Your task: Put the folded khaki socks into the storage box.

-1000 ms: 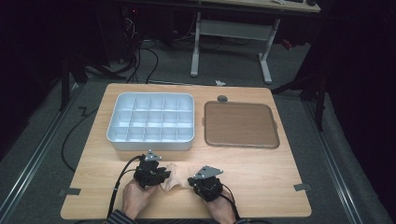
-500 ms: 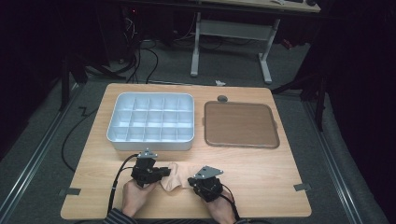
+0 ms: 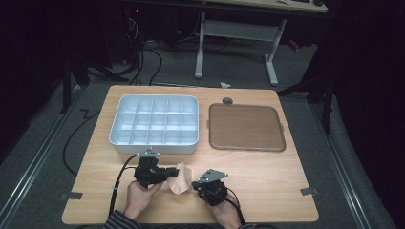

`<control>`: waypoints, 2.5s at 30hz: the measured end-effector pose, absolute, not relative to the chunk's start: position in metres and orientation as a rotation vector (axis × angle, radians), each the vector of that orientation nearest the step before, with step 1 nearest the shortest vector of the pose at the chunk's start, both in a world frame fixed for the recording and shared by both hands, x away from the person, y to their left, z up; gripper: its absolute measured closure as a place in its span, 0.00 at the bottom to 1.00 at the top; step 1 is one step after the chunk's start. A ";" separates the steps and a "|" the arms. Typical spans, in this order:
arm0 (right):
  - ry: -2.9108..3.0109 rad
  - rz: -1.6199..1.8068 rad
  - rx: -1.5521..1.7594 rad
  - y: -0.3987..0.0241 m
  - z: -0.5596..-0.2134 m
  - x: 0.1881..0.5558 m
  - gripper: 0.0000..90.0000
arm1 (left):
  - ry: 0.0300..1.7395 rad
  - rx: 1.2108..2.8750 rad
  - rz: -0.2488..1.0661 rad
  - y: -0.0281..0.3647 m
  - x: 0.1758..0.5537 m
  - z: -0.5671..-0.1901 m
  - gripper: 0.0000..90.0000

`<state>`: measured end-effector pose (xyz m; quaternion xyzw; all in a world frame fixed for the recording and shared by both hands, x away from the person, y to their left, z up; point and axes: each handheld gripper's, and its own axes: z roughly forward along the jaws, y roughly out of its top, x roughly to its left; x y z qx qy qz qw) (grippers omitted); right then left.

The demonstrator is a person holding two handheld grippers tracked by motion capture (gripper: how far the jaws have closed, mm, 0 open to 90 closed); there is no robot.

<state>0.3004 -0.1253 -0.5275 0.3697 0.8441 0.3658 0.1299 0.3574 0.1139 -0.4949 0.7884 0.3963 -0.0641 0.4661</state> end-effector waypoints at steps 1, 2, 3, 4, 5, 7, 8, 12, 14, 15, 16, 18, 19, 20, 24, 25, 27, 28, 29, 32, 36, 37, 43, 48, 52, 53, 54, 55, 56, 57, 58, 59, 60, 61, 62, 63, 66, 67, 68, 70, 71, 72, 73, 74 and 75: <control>2.452 1.061 1.072 -0.125 -0.528 0.300 1.00 | 0.966 1.935 -0.161 0.114 0.358 -0.494 0.92; 2.453 1.059 1.074 -0.124 -0.527 0.300 1.00 | 0.960 1.935 -0.158 0.114 0.358 -0.494 0.92; 2.455 1.062 1.075 -0.124 -0.527 0.301 1.00 | 0.959 1.932 -0.164 0.114 0.358 -0.493 0.92; 2.455 1.062 1.075 -0.124 -0.527 0.301 1.00 | 0.959 1.930 -0.167 0.114 0.358 -0.494 0.92; 2.458 1.060 1.070 -0.123 -0.527 0.302 1.00 | 0.958 1.929 -0.168 0.115 0.358 -0.494 0.92; 2.460 1.062 1.071 -0.122 -0.527 0.303 1.00 | 0.951 1.927 -0.174 0.115 0.358 -0.493 0.92; 2.468 1.054 1.071 -0.121 -0.527 0.304 1.00 | 0.947 1.923 -0.178 0.115 0.358 -0.493 0.92; 2.480 1.054 1.066 -0.117 -0.526 0.306 1.00 | 0.935 1.916 -0.195 0.116 0.358 -0.492 0.92; 2.491 1.051 1.059 -0.114 -0.526 0.308 1.00 | 0.934 1.912 -0.204 0.117 0.358 -0.491 0.92; 2.495 1.054 1.056 -0.113 -0.526 0.309 1.00 | 0.932 1.908 -0.207 0.117 0.358 -0.491 0.92; 2.500 1.053 1.051 -0.111 -0.525 0.310 1.00 | 0.931 1.908 -0.209 0.117 0.357 -0.491 0.92; 2.509 1.054 1.052 -0.108 -0.525 0.311 1.00 | 0.929 1.905 -0.208 0.117 0.357 -0.490 0.92; 2.513 1.058 1.050 -0.107 -0.525 0.312 1.00 | 0.925 1.905 -0.208 0.117 0.357 -0.490 0.92; 2.517 1.064 1.047 -0.106 -0.525 0.313 1.00 | 0.926 1.907 -0.209 0.117 0.356 -0.490 0.92; 2.521 1.085 1.053 -0.104 -0.524 0.314 0.94 | 0.936 1.923 -0.202 0.115 0.356 -0.491 0.92; 2.502 1.106 1.067 -0.108 -0.521 0.312 0.92 | 0.939 1.923 -0.205 0.116 0.356 -0.491 0.92; 2.494 1.108 1.064 -0.111 -0.518 0.310 0.91 | 0.947 1.927 -0.203 0.116 0.357 -0.491 0.92; 2.479 1.109 1.060 -0.115 -0.515 0.308 0.91 | 0.952 1.929 -0.203 0.116 0.357 -0.491 0.92; 2.462 1.109 1.063 -0.119 -0.511 0.306 0.90 | 0.955 1.932 -0.201 0.116 0.357 -0.491 0.92; 2.392 1.120 1.086 -0.137 -0.502 0.304 0.89 | 0.959 1.930 -0.205 0.115 0.357 -0.491 0.92; 2.304 1.099 1.198 -0.165 -0.500 0.308 0.85 | 0.968 1.932 -0.206 0.115 0.358 -0.492 0.92; 2.285 1.093 1.224 -0.170 -0.501 0.309 0.83 | 0.966 1.931 -0.206 0.116 0.358 -0.492 0.92; 2.242 1.126 1.308 -0.184 -0.507 0.308 0.76 | 0.978 1.934 -0.213 0.117 0.359 -0.492 0.92; 2.280 1.097 1.322 -0.180 -0.516 0.308 0.82 | 0.979 1.932 -0.212 0.116 0.359 -0.491 0.92; 2.301 1.094 1.320 -0.179 -0.521 0.310 0.88 | 0.977 1.924 -0.229 0.115 0.359 -0.492 0.92; 2.311 1.081 1.322 -0.178 -0.523 0.311 0.90 | 0.979 1.924 -0.233 0.115 0.359 -0.492 0.92; 2.311 1.081 1.322 -0.178 -0.523 0.311 0.90 | 0.980 1.923 -0.235 0.114 0.359 -0.492 0.92; 2.316 1.077 1.313 -0.178 -0.524 0.311 0.90 | 0.981 1.922 -0.238 0.114 0.359 -0.492 0.92; 2.319 1.072 1.307 -0.177 -0.524 0.312 0.90 | 0.981 1.921 -0.241 0.114 0.359 -0.492 0.92; 2.324 1.062 1.306 -0.177 -0.524 0.312 0.90 | 0.981 1.919 -0.245 0.113 0.359 -0.492 0.92; 2.325 1.060 1.305 -0.176 -0.525 0.312 0.90 | 0.980 1.917 -0.249 0.113 0.359 -0.492 0.92; 2.325 1.059 1.305 -0.176 -0.526 0.312 0.90 | 0.982 1.914 -0.254 0.112 0.359 -0.492 0.92; 2.330 1.057 1.297 -0.176 -0.526 0.312 0.90 | 0.984 1.907 -0.261 0.112 0.360 -0.492 0.92; 2.332 1.057 1.300 -0.175 -0.526 0.312 0.91 | 0.980 1.904 -0.268 0.111 0.360 -0.492 0.92; 2.334 1.057 1.296 -0.175 -0.527 0.312 0.91 | 0.976 1.904 -0.272 0.110 0.361 -0.492 0.92; 2.334 1.057 1.294 -0.174 -0.527 0.312 0.91 | 0.973 1.912 -0.268 0.109 0.361 -0.492 0.92; 2.337 1.059 1.291 -0.174 -0.527 0.312 0.91 | 0.961 1.924 -0.268 0.103 0.361 -0.490 0.92; 2.339 1.059 1.290 -0.174 -0.527 0.313 0.91 | 0.960 1.924 -0.271 0.102 0.361 -0.490 0.92; 2.339 1.059 1.288 -0.174 -0.527 0.313 0.91 | 0.956 1.926 -0.270 0.100 0.362 -0.489 0.92; 2.337 1.060 1.288 -0.174 -0.527 0.312 0.91 | 0.951 1.934 -0.264 0.097 0.363 -0.489 0.92; 2.336 1.061 1.283 -0.174 -0.527 0.312 0.91 | 0.949 1.939 -0.257 0.095 0.363 -0.488 0.92; 2.338 1.059 1.284 -0.174 -0.527 0.312 0.91 | 0.943 1.940 -0.253 0.093 0.363 -0.488 0.92; 2.337 1.061 1.281 -0.174 -0.527 0.312 0.91 | 0.940 1.938 -0.257 0.092 0.364 -0.488 0.92; 2.339 1.060 1.275 -0.174 -0.528 0.312 0.91 | 0.935 1.947 -0.246 0.090 0.364 -0.488 0.92; 2.339 1.060 1.270 -0.174 -0.528 0.312 0.91 | 0.935 1.952 -0.238 0.089 0.364 -0.487 0.92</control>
